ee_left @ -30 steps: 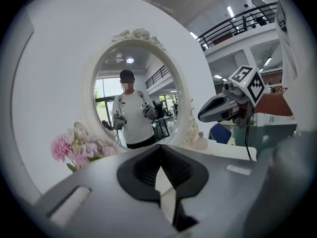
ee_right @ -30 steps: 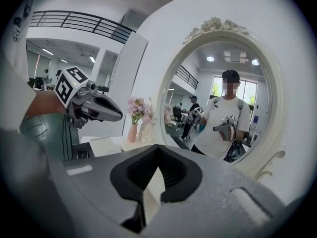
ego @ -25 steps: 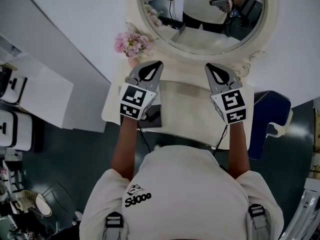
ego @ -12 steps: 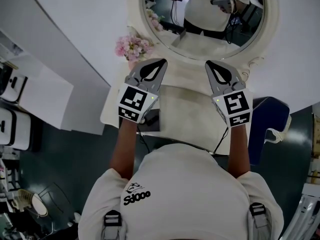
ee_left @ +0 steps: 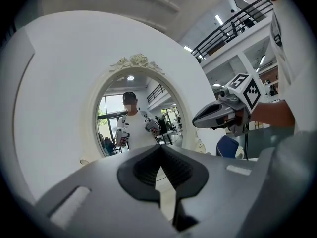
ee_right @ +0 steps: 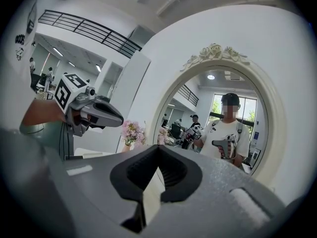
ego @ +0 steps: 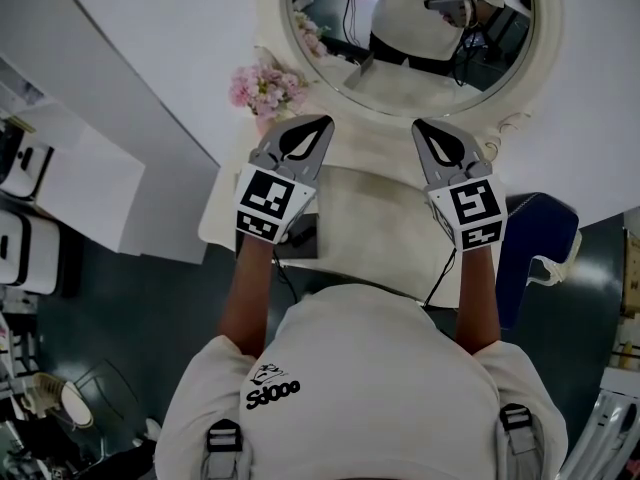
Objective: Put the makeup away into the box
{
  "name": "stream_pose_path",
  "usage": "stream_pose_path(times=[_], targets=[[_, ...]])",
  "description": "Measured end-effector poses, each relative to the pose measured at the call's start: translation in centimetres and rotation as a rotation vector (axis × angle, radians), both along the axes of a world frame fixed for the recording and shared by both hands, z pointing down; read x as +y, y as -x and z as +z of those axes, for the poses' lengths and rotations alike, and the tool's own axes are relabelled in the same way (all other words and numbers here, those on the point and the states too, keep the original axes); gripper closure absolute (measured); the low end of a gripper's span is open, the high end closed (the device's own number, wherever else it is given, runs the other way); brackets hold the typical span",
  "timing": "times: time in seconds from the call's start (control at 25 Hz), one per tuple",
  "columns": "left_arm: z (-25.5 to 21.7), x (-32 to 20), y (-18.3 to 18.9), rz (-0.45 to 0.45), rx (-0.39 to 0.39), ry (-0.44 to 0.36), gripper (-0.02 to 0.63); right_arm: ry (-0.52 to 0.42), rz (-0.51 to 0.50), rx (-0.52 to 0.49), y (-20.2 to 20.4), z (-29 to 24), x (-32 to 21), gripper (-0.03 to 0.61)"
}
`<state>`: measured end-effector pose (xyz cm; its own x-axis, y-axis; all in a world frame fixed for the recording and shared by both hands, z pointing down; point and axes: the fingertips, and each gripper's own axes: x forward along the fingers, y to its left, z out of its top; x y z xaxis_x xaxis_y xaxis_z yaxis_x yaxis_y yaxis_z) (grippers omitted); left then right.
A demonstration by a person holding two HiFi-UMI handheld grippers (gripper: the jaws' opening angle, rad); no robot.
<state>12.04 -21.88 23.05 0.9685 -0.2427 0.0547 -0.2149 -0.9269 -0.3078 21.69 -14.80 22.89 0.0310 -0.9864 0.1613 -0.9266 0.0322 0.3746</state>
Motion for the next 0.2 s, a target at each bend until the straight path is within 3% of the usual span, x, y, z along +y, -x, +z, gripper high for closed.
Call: stream_pose_path(times=[0.2], targets=[[0.56,-0.07,0.31,-0.005,-0.005,0.014,0.595,0.006,0.001,-0.012,0.06,0.58,0.07,0.577]])
